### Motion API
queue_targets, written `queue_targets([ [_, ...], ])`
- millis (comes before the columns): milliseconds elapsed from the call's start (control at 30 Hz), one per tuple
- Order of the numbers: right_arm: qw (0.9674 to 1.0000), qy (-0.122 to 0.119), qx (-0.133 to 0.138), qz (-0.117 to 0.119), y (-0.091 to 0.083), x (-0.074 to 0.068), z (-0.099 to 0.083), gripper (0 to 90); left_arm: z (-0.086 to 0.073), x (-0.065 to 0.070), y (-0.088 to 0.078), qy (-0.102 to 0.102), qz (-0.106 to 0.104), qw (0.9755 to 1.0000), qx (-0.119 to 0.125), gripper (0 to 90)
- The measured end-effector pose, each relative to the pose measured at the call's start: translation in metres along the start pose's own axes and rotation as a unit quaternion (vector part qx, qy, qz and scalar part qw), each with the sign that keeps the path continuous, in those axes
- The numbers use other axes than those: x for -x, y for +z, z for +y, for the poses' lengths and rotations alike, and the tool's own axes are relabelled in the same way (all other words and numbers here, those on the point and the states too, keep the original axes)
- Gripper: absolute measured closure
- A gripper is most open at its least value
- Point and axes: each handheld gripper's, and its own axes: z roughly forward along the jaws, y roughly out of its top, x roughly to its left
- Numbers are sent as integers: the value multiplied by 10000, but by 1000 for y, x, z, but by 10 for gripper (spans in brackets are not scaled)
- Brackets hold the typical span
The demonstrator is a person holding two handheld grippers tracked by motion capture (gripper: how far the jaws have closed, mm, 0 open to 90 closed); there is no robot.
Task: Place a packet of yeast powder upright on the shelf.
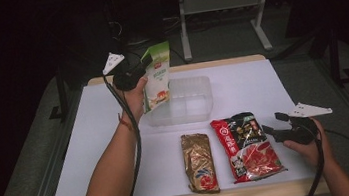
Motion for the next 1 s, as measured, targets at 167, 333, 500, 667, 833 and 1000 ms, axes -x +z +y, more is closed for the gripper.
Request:
queue_targets([
  [167,10000,-2,-22,40,1,-1,0,265,-14,-5,0,32,-51,10000,46,900],
  [333,10000,-23,-55,33,2,-1,-1,265,-23,-8,-2,94,-110,9999,-35,900],
  [500,9999,-42,-80,54,3,-2,-1,265,-31,-8,-7,249,-197,9993,-184,898],
  [667,9999,-53,-110,62,4,-3,-1,265,-34,-15,-16,233,-270,9991,-239,897],
  [833,9999,-62,-116,55,5,-3,-1,266,-38,-13,-23,421,-282,9980,-381,896],
  [1000,9999,-75,-116,42,4,-4,0,266,-46,-12,-25,531,-218,9969,-536,894],
])
